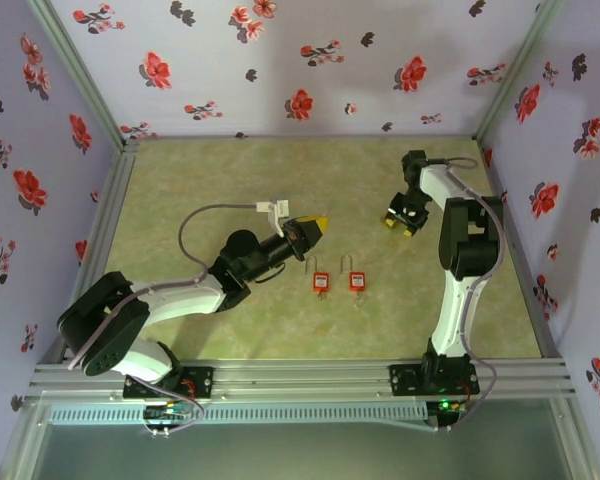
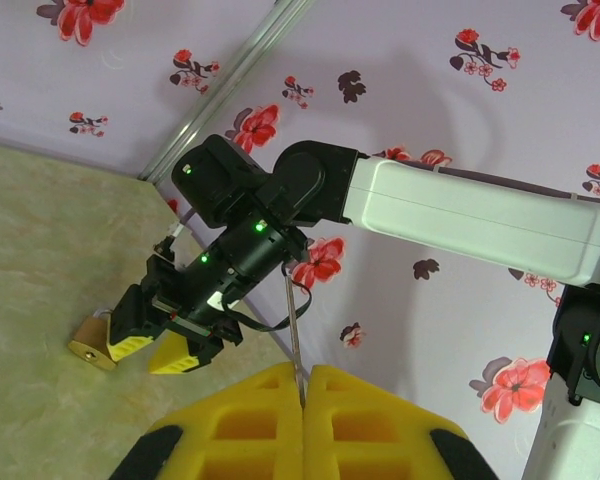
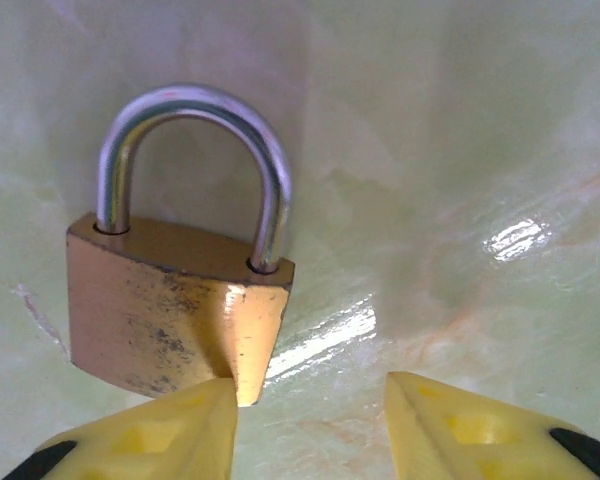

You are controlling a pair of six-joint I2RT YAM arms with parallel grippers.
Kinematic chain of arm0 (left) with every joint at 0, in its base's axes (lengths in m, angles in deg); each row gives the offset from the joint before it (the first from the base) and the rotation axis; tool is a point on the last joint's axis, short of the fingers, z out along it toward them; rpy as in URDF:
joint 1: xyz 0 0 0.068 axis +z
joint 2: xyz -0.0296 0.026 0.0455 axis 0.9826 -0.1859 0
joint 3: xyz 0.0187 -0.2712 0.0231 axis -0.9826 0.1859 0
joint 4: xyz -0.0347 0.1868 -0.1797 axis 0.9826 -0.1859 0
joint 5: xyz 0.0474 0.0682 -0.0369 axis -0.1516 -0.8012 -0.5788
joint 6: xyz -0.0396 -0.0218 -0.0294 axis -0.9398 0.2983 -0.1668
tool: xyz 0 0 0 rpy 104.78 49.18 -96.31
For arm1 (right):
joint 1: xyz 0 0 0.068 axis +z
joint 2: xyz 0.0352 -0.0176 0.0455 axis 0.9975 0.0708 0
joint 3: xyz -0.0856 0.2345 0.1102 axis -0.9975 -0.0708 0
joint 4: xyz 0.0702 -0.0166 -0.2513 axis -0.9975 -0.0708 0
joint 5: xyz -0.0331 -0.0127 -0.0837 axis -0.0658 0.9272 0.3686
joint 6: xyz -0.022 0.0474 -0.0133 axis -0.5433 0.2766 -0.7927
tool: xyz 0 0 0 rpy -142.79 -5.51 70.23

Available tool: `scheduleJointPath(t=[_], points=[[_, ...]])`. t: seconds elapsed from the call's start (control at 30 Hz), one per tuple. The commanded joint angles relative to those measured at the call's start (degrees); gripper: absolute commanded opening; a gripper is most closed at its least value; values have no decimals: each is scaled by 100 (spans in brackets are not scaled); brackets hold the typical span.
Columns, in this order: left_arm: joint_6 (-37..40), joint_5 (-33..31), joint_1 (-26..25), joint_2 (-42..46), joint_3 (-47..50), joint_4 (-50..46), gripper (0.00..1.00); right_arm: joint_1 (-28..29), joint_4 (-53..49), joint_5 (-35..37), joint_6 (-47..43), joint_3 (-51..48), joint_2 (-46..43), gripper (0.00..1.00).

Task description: Unlock with the key

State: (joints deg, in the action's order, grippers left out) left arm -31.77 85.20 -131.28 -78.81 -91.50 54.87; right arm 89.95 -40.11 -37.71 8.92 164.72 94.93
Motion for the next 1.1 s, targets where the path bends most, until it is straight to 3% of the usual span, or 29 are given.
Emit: scheduleJointPath(t=[0.0, 0.4, 1.07], points=[[51, -134, -66, -2, 53, 325, 0, -28, -269, -72, -41, 203, -174, 52], [83, -242, -84, 130, 269, 324, 0, 38, -480, -177, 279, 977, 336, 68], [24, -349, -48, 165, 538, 360, 0, 273, -811, 33, 978, 1828, 1329, 70]])
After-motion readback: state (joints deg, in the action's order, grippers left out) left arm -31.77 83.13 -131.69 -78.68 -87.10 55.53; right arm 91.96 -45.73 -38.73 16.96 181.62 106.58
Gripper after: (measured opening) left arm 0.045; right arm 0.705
